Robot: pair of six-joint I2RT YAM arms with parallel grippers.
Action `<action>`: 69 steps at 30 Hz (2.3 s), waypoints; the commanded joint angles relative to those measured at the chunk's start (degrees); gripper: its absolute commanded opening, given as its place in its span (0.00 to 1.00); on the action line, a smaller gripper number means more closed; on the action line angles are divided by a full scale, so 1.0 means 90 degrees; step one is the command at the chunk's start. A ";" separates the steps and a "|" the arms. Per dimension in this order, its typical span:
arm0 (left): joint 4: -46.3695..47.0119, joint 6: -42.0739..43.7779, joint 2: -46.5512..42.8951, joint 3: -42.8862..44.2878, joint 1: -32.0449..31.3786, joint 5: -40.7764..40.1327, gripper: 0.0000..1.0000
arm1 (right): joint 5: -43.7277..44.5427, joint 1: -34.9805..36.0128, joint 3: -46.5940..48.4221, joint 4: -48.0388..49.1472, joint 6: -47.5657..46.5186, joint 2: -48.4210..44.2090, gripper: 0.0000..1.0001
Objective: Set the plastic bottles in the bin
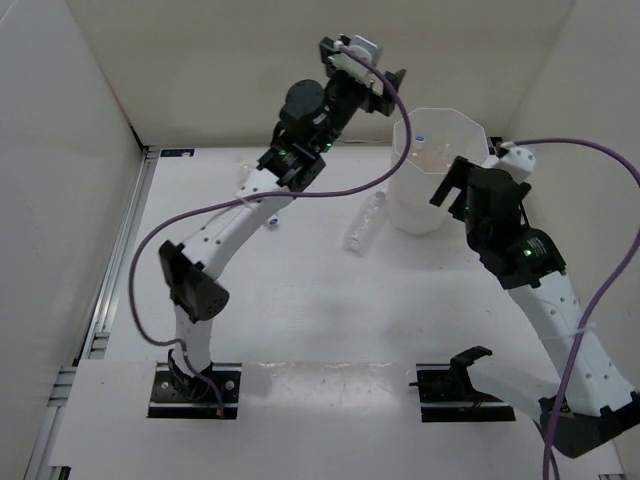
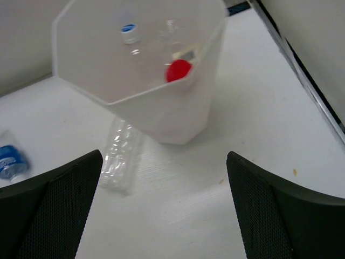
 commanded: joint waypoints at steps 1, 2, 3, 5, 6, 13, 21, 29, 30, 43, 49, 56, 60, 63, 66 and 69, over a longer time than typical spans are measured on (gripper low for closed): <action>-0.0411 0.0718 -0.1180 -0.0951 0.0477 -0.1284 1.00 | 0.0931 0.1023 0.0615 0.0158 -0.0314 0.0654 0.99; -0.0499 0.0786 -0.1705 -0.1786 0.0759 -0.1431 1.00 | 0.1050 0.1182 0.0693 0.0158 -0.0257 0.0792 0.99; -0.0500 0.0845 -0.1962 -0.2210 0.0916 -0.1558 1.00 | 0.1052 0.1300 0.0752 0.0158 -0.0131 0.0919 0.99; -0.0626 0.0942 -0.2479 -0.3321 0.1412 -0.1735 1.00 | 0.0984 0.1515 0.0752 0.0158 0.0542 0.1145 1.00; -0.0627 0.1020 -0.2946 -0.3647 0.1570 -0.1822 1.00 | 0.0742 0.1516 0.0665 0.0158 0.0786 0.1145 1.00; -0.1260 0.1636 -0.4589 -0.6157 0.2801 -0.2429 1.00 | 0.0992 0.2248 0.0535 -0.0337 0.2495 0.2323 1.00; -0.1681 0.1051 -0.5752 -0.8210 0.4091 -0.2449 1.00 | 0.0662 0.1771 0.0997 -0.1122 0.4449 0.4053 1.00; -0.1935 0.0514 -0.6231 -0.8923 0.4414 -0.2243 1.00 | -0.0441 0.1291 0.1270 -0.0858 0.4626 0.5265 1.00; -0.1936 0.0513 -0.6232 -0.8924 0.4414 -0.2175 1.00 | -0.0617 0.1291 0.1270 -0.0607 0.4491 0.5450 1.00; -0.2053 0.0308 -0.6164 -0.9207 0.4590 -0.2116 1.00 | -0.0667 0.1350 0.1797 -0.0311 0.4021 0.6809 0.96; -0.2111 0.0240 -0.6105 -0.9090 0.4648 -0.1989 1.00 | -0.0288 0.1408 0.1661 -0.0253 0.3553 0.6713 0.42; -0.2170 0.0054 -0.6046 -0.9090 0.4765 -0.1813 1.00 | -0.0217 0.1798 0.1524 0.0167 0.2469 0.6263 0.20; -0.2170 0.0054 -0.6046 -0.9148 0.4765 -0.1813 1.00 | -0.0881 0.2188 0.1456 0.0927 0.1466 0.5513 0.17; -0.2170 -0.0013 -0.6105 -0.9207 0.4823 -0.1813 1.00 | -0.1106 0.2345 0.1863 0.1425 0.1015 0.5141 0.16; -0.2228 -0.0073 -0.6105 -0.9207 0.4824 -0.1813 1.00 | -0.1253 0.2346 0.2382 0.1767 0.0449 0.4663 0.14; -0.2229 -0.0141 -0.6163 -0.9207 0.4882 -0.1746 1.00 | -0.0758 0.2288 0.2900 0.2449 -0.0634 0.4282 0.14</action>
